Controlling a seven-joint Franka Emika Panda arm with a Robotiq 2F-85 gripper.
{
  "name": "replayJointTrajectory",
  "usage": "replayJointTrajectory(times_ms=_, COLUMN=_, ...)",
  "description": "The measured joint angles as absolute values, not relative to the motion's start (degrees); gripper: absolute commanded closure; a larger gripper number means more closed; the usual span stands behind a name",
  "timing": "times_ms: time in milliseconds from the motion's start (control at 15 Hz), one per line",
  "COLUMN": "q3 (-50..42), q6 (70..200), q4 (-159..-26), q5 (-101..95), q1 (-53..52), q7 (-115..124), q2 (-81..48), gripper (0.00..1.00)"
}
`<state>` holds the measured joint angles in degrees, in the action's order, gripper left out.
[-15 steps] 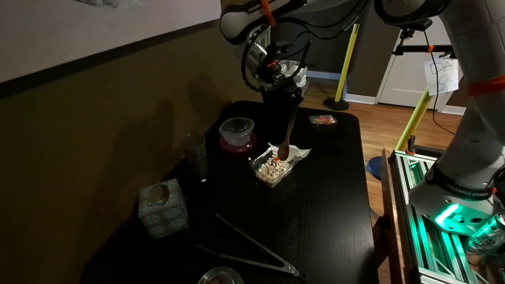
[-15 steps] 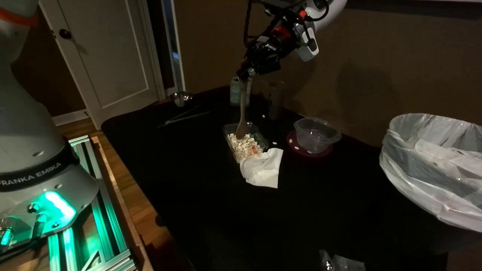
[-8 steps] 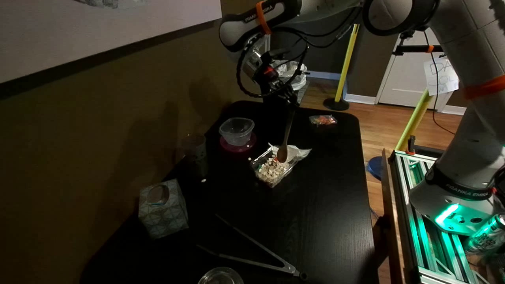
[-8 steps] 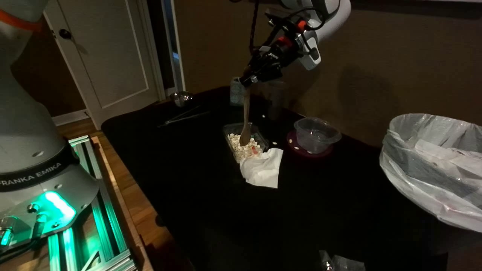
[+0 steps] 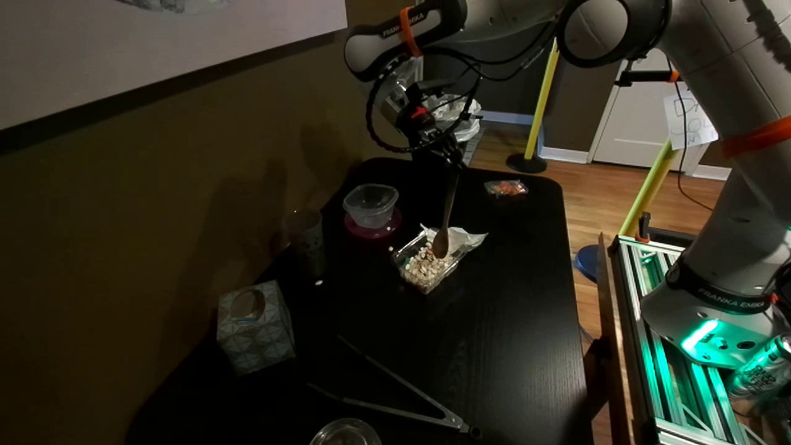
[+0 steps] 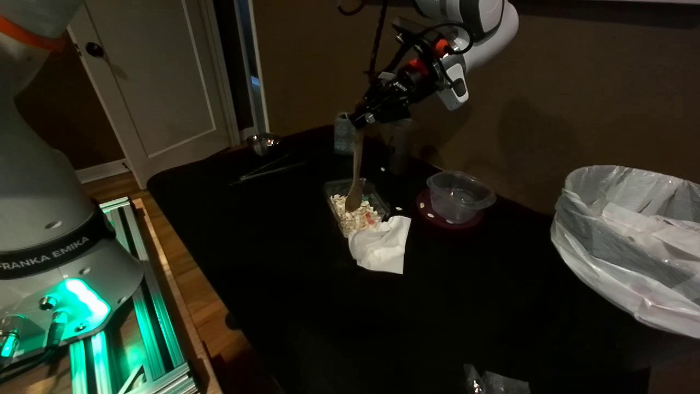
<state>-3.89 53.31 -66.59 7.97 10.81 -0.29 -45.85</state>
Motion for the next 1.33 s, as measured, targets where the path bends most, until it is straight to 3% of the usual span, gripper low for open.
replayJointTrajectory(times_ms=1333, q3=-2.9, q6=48.5, q4=-60.4, q5=16.6, q1=16.0, q7=-2.3, q2=-52.9, gripper=0.97)
